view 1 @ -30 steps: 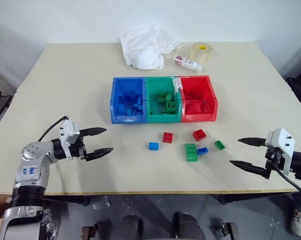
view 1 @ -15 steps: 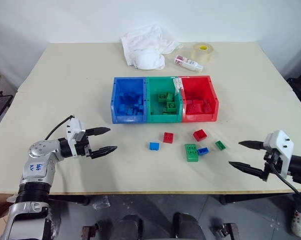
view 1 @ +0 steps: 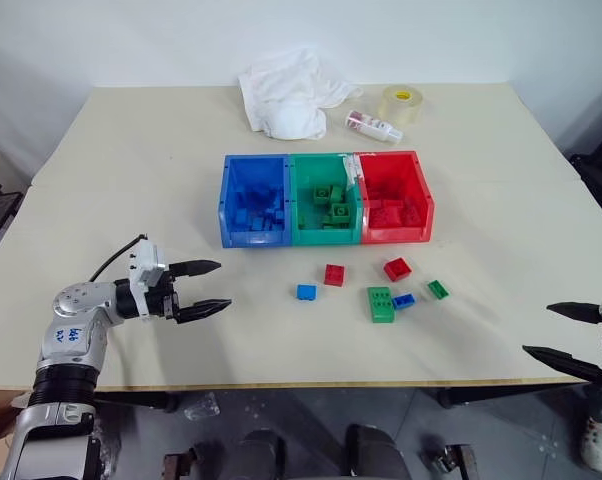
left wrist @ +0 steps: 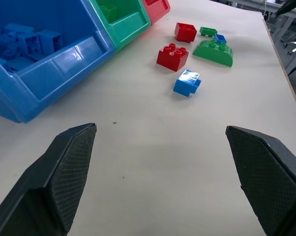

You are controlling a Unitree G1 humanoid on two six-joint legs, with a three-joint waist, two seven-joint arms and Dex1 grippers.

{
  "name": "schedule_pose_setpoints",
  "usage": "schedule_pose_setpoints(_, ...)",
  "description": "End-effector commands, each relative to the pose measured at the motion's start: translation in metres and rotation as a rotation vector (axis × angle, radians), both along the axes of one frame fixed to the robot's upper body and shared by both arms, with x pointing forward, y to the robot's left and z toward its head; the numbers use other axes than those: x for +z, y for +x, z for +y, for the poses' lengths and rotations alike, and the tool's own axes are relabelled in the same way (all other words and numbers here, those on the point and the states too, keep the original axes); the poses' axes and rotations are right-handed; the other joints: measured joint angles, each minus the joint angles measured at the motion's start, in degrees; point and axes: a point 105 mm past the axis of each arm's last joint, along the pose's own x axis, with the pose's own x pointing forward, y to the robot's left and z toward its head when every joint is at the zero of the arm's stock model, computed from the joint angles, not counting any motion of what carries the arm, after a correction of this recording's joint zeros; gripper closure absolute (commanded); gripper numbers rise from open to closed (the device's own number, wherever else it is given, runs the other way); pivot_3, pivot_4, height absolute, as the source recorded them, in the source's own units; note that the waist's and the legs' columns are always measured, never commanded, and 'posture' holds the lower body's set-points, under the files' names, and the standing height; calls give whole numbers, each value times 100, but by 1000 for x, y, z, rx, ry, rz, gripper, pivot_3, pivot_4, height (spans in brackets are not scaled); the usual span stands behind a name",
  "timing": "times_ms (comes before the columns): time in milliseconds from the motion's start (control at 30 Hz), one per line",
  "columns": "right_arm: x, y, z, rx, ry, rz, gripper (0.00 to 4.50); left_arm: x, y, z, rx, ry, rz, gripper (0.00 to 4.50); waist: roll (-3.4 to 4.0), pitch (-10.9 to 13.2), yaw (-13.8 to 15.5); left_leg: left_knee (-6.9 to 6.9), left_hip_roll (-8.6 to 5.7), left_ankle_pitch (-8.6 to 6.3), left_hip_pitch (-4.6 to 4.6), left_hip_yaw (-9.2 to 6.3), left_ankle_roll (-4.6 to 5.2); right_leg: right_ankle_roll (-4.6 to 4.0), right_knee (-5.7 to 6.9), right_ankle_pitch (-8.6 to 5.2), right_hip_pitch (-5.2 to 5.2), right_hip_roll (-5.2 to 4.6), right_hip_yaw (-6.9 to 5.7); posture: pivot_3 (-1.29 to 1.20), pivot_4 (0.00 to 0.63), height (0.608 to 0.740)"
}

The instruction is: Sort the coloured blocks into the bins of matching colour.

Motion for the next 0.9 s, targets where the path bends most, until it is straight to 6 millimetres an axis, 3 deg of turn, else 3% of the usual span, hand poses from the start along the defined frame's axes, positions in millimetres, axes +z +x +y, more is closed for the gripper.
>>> schedule_pose_setpoints(33, 13, 17, 21, 59, 41, -69, 0, 12, -1, 1, -19, -17, -58, 15, 0, 0, -4, 0, 0, 0, 0, 0, 0, 0, 0, 0, -1, 0, 0, 0, 150, 740)
schedule_pose_setpoints(333, -11, 74, 63, 126, 197, -94, 0, 12, -5, -7, -66, -20, -82, 15, 0, 1, -2, 4, -1, 0, -1, -5, -1, 0, 4, 0, -2, -1, -5, 0, 150, 740)
schedule_pose_setpoints(567, -39, 93, 71, 116, 186, -34, 0, 11, -12, -9, -78, -39, -87, 15, 0, 1, -15, 5, -3, 0, -4, -10, -1, 0, 8, 0, -4, -1, -9, 0, 150, 740)
schedule_pose_setpoints(667, -41, 96, 72, 106, 191, -40, 590, 11, -13, -8, -72, -42, -90, 0, 0, 1, -31, 5, -2, 0, -3, -9, -1, 0, 12, 0, -5, -1, -8, 0, 150, 740)
schedule_pose_setpoints(900, -37, 99, 76, 88, 206, -53, 3007, 11, -13, -7, -60, -44, -93, 0, 0, 1, -31, 5, -2, 0, -3, -9, -1, 0, 13, 0, -5, 0, -8, 0, 150, 740)
